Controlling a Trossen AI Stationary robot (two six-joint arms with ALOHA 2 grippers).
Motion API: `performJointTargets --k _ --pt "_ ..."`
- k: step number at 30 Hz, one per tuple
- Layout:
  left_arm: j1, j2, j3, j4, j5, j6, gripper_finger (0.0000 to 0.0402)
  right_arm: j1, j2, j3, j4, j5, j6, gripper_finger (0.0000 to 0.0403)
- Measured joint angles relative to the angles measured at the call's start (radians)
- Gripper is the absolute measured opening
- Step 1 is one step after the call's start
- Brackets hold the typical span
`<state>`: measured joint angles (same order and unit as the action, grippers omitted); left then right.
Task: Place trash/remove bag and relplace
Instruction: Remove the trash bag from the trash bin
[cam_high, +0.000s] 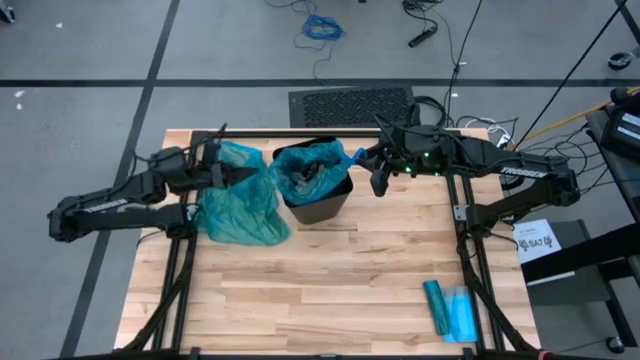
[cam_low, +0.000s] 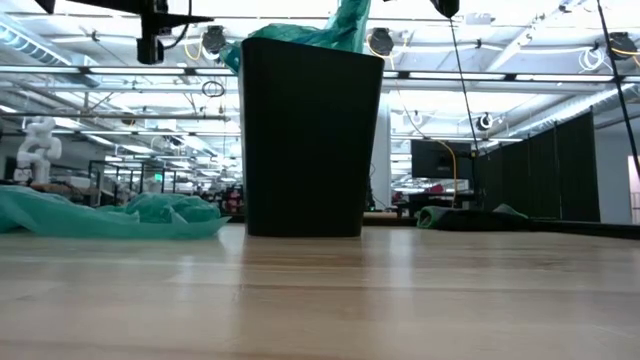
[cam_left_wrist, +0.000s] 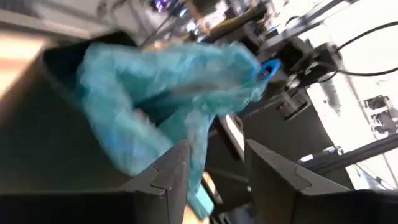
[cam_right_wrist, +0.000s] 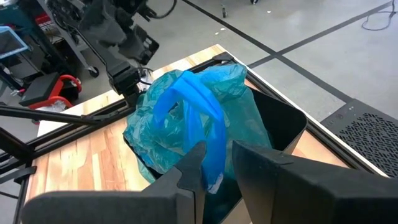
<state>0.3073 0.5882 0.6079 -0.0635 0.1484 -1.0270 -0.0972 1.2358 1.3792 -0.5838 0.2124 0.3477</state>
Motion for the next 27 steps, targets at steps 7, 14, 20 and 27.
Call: performJointTargets --k 7,14,20,27 --pt "0.000 0.037 0.000 -0.088 0.024 -0.093 0.0158 0.000 0.000 0.000 0.000 0.000 0.000 0.0070" --pt "0.000 0.093 -0.002 -0.122 0.023 -0.138 0.0158 0.000 0.000 0.000 0.000 0.000 0.000 0.0070" --pt "0.000 0.139 -0.002 0.015 0.018 -0.114 0.0158 0.000 0.000 0.000 0.000 0.000 0.000 0.0070" --pt "0.002 0.198 -0.002 0.036 0.016 -0.121 0.0157 0.000 0.000 0.000 0.002 0.000 0.000 0.0070"
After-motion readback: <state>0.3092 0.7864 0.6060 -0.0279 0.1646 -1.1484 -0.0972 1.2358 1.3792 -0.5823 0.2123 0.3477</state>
